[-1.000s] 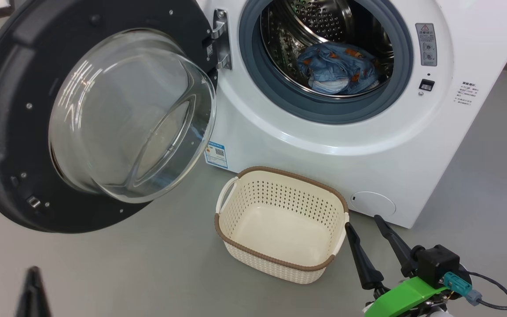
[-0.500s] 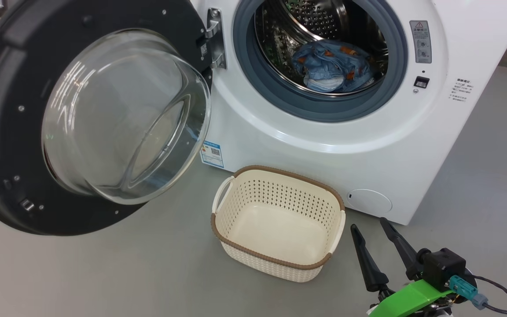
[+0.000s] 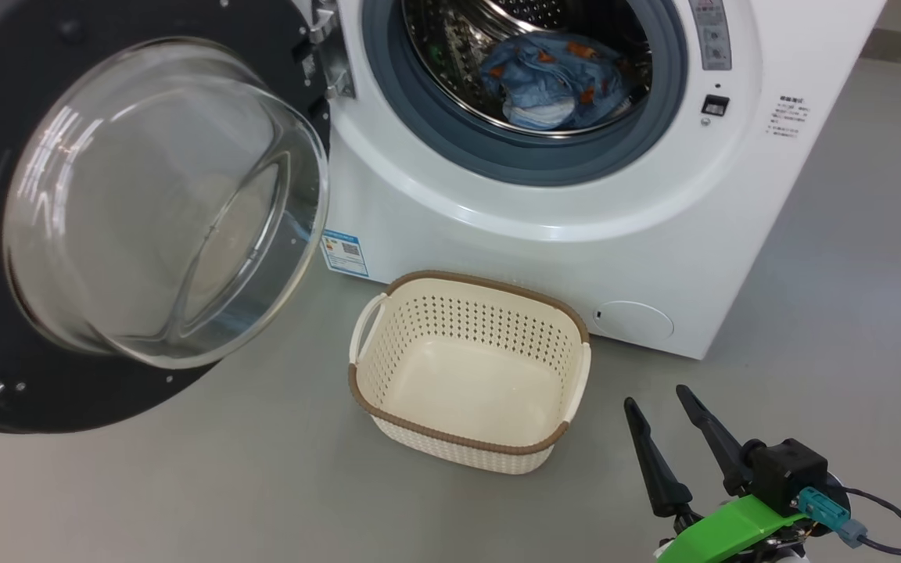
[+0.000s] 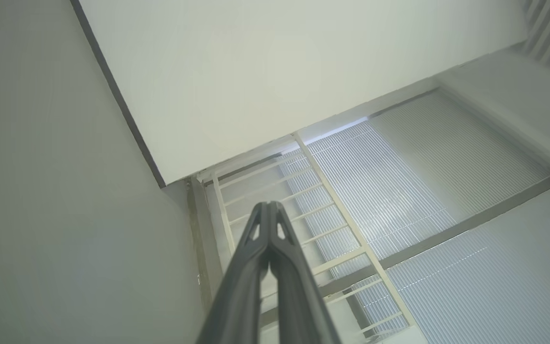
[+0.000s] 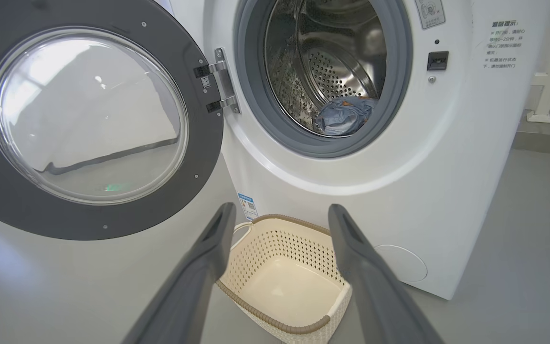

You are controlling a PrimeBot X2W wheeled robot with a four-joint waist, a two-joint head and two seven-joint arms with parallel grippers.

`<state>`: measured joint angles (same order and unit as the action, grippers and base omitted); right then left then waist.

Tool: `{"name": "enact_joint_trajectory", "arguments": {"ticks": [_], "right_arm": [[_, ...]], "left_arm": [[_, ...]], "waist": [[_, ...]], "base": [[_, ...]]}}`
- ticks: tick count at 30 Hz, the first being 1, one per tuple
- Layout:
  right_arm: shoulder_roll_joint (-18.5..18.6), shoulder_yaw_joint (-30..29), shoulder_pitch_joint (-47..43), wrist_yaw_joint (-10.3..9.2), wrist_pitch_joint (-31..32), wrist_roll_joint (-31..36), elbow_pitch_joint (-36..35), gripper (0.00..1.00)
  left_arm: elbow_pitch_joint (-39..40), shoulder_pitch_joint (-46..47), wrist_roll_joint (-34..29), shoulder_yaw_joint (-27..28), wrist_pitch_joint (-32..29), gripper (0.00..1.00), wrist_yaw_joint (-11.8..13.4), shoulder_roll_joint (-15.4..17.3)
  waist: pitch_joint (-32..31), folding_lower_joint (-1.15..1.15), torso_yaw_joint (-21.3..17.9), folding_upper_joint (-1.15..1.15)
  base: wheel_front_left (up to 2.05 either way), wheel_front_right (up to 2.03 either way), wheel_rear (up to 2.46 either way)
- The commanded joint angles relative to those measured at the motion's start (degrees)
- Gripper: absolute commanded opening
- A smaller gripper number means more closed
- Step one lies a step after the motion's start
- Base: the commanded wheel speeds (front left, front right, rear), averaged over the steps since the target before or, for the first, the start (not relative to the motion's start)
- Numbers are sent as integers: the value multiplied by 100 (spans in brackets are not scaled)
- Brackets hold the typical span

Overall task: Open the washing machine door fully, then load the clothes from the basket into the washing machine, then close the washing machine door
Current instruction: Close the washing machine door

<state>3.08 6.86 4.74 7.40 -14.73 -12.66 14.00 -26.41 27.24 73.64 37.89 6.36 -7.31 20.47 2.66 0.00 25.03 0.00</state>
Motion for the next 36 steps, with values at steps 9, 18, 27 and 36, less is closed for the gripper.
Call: {"name": "enact_joint_trajectory", "arguments": {"ticks": [9,18,27,36], "right_arm": [[147,197,379,9,-27,78,-103,100],[308,246,547,9,-27,81,-65,100],[340,233,547,9,-27,63,-66,100],[342,274,587,9,-27,43,-28,100]], "left_arm": [[-1304,606,605,163,-948,0,-16,915],[-1597,743,925,56,-1599,0,-17,1148],[-1526,511,1177,12,-2079,0,-17,1065],[-1451,391,1251,-112,-2380,0,-17,1010]], "waist": [[381,0,-370,0],[622,0,-607,0],[704,0,-688,0],[742,0,-674,0]], "base": [[0,0,0],[0,0,0],[0,0,0],[0,0,0]]}}
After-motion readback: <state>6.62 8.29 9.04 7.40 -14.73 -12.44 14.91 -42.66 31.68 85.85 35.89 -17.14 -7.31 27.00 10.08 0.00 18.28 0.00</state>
